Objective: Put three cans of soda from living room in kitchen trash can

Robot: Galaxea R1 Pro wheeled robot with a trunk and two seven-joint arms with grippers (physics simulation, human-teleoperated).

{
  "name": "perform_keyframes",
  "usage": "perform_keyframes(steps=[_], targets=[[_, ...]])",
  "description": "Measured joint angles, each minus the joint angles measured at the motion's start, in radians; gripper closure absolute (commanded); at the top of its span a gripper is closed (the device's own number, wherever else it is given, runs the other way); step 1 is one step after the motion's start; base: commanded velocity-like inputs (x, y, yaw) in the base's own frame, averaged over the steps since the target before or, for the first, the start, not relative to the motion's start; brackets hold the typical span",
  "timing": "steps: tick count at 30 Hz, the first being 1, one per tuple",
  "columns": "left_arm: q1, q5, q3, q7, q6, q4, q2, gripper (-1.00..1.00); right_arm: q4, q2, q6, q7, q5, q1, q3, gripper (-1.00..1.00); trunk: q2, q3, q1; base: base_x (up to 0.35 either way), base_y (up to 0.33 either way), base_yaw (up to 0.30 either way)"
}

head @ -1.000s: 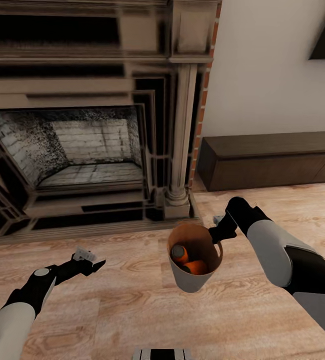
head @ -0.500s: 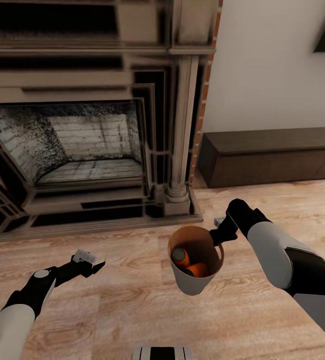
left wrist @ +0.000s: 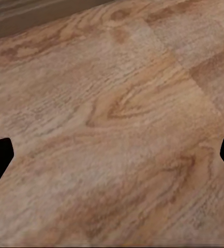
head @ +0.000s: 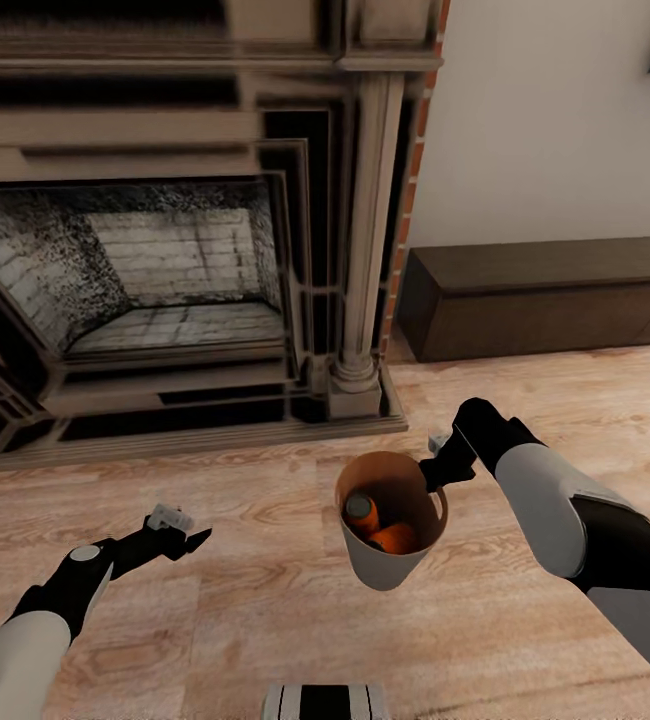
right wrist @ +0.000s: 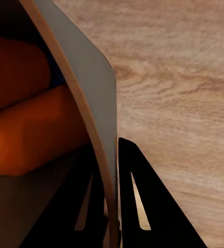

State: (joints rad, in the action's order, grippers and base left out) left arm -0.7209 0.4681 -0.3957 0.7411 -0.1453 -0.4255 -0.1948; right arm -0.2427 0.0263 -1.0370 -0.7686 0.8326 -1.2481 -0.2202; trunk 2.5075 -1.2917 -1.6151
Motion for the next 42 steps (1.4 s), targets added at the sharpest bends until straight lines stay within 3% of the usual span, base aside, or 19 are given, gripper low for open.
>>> perform_keyframes(steps=[22,27,34,39,42], targets=[[0.000,-0.001,0.000,-0.017,-0.003,0.013,0.000,-1.00,-0.001,0.003,0.001,-0.003,0.002,0.001,0.000,1.00,0.004,-0.070,-0.008,0.000,0.000,0.000],[0.000,-0.002,0.000,-0.016,-0.003,0.013,0.000,-1.00,-0.004,0.004,0.001,-0.003,0.002,0.006,0.000,1.00,0.004,-0.070,-0.008,0.000,0.000,0.000],[0.000,0.000,0.000,-0.016,-0.003,0.013,0.000,-1.00,-0.005,0.005,0.001,-0.003,0.002,0.008,0.000,1.00,0.006,-0.097,-0.011,0.000,0.000,0.000],[0.000,-0.002,0.000,-0.016,-0.005,0.013,0.000,-1.00,-0.008,0.005,0.001,-0.003,0.001,0.008,-0.001,1.00,0.006,-0.097,-0.011,0.000,0.000,0.000],[0.000,-0.001,0.000,-0.016,-0.005,0.013,0.000,-1.00,-0.009,0.004,-0.003,-0.004,-0.008,0.009,-0.004,1.00,0.007,-0.108,-0.013,0.000,0.000,0.000]])
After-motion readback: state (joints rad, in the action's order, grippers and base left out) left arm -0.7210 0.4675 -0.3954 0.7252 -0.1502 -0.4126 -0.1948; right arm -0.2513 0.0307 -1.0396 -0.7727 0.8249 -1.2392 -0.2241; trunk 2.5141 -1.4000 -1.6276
